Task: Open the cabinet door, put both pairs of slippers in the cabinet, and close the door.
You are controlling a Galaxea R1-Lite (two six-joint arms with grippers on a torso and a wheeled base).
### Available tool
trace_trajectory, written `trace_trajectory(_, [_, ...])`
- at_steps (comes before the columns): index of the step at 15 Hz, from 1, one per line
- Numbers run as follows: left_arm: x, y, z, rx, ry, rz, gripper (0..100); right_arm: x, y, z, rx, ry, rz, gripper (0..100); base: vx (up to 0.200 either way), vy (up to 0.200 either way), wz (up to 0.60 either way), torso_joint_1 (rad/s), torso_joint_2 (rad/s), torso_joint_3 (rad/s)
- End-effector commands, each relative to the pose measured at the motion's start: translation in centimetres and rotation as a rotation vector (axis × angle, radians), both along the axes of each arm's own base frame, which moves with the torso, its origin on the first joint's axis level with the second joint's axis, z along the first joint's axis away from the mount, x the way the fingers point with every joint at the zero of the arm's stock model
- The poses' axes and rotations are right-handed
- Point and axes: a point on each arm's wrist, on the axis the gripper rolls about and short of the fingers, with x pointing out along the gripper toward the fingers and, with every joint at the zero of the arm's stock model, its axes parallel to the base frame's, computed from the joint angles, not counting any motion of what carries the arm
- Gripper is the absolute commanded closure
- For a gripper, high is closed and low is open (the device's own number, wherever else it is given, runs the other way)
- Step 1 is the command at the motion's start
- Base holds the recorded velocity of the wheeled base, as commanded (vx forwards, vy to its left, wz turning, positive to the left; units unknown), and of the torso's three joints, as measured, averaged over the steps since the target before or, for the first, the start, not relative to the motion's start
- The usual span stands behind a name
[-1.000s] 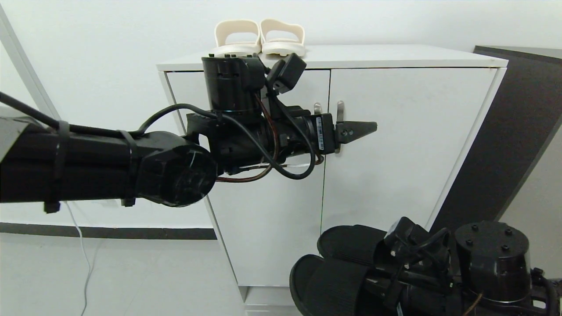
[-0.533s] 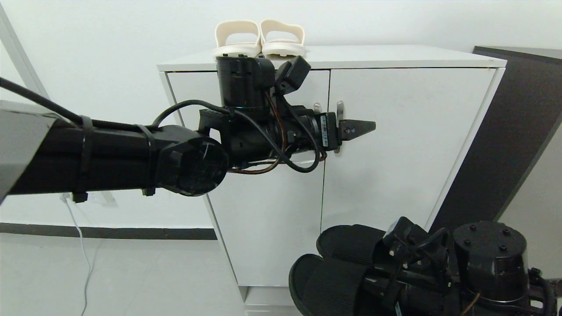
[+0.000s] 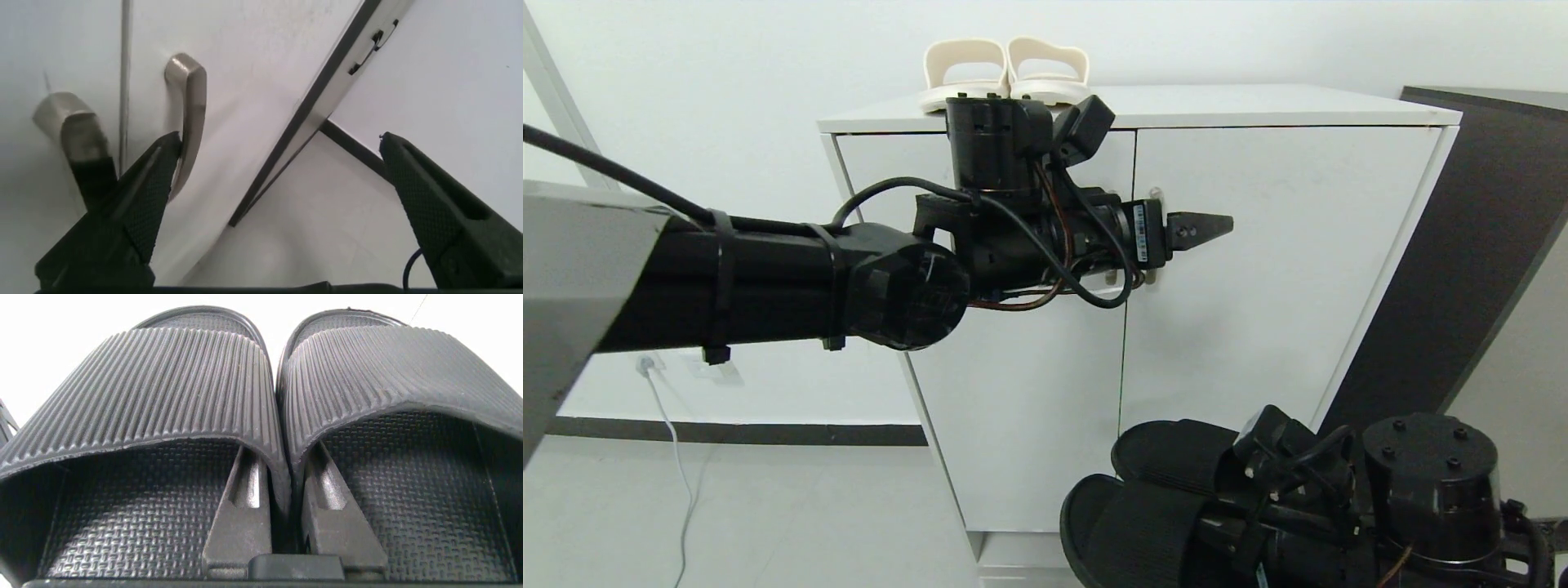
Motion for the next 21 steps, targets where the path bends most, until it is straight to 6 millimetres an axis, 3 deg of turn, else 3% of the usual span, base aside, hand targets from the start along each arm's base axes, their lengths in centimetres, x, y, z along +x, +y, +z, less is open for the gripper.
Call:
trace_trajectory(1, [0.3,-0.4,-0.5,0.006,0.009,-0.002,0,0.0,0.0,0.0,0.0,0.0,0.001,100,0.0,0.0,0.0,0.0,0.0,0.0])
trace_trajectory(2, [0.3,-0.4,-0.5,0.004,0.006,-0.002,100,0.0,0.0,-0.1,-0.002,0.001,0.001,100,0.0,0.0,0.0,0.0,0.0,0.0])
trace_trajectory(10, [-1.6,1.0,0.4,0.007,0.008,-0.005,100,-0.2,0.0,-0.3,-0.006,0.01,0.013,100,0.0,0.0,0.0,0.0,0.0,0.0])
trace_trajectory(17, [-6.1,1.2,1.5,0.008,0.004,-0.075,100,-2.1,-0.7,-1.1,0.055,0.028,0.185,100,0.0,0.0,0.0,0.0,0.0,0.0])
trace_trajectory(21, [-9.0,3.3,1.1,0.01,0.001,-0.085,100,-2.8,-0.8,-2.1,0.037,0.07,0.249,100,0.0,0.0,0.0,0.0,0.0,0.0])
